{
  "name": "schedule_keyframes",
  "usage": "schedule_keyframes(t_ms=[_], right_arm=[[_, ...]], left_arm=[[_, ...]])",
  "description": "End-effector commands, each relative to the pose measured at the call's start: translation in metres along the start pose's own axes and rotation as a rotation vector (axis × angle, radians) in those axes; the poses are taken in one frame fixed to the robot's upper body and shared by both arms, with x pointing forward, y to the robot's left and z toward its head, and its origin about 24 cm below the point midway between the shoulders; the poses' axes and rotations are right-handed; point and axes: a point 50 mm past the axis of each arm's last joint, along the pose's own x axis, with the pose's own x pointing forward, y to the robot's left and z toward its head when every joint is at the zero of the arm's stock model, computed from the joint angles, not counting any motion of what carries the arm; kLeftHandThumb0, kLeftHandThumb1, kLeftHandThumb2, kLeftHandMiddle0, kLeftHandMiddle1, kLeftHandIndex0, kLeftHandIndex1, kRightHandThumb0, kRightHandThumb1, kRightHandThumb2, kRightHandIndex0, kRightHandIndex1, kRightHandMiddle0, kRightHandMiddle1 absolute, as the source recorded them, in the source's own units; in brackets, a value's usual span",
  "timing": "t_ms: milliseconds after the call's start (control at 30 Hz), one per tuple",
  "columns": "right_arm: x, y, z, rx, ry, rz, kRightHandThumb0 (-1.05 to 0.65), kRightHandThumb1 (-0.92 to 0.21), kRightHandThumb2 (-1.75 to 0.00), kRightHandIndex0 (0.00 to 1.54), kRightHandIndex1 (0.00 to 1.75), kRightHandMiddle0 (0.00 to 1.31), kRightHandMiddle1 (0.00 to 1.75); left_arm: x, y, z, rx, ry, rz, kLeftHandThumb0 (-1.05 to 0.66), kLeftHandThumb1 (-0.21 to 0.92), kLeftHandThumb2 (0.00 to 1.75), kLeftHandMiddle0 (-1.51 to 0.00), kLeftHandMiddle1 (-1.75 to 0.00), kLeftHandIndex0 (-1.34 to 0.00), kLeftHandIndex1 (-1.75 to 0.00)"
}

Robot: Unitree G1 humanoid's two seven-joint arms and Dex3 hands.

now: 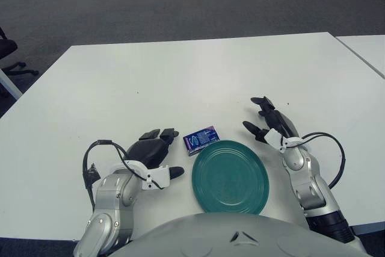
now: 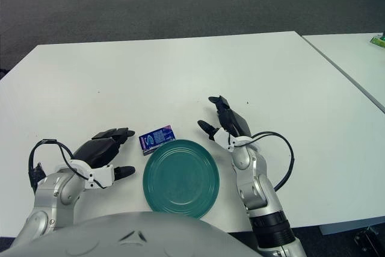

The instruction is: Put the gum into the plate.

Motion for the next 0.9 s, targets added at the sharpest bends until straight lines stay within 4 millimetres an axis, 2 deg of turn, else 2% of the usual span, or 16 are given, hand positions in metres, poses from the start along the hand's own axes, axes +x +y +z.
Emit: schedule_keyframes(t_ms=[0,367,867], right_arm=[[-0.002,0.006,-0.009,0.026,0.054,0.028,-0.83,-0.92,-0.53,0.37,0.59,0.00,0.67],[-0.009,0.011,-0.011,0.065,0.073,0.020,-0.82,-0.92,-0.54,0.37,0.59,0.00,0.66],[-0.015,0.017,-0.014,0.157,0.105,0.038,-0.81,-0.92,-0.47,0.35,0.64,0.00,0.63]], left_arm=[[0.000,0.002,0.001,0.006,0.014,0.002,-1.05,0.92,0.49,-0.16,-0.05,0.00,-0.65],[0.002,0.001,0.000,0.031,0.022,0.040,-1.05,0.92,0.39,-0.21,-0.05,0.00,-0.52],[0.009,0.001,0.000,0.063,0.021,0.105,-1.05,0.92,0.37,-0.23,-0.05,0.00,-0.66]])
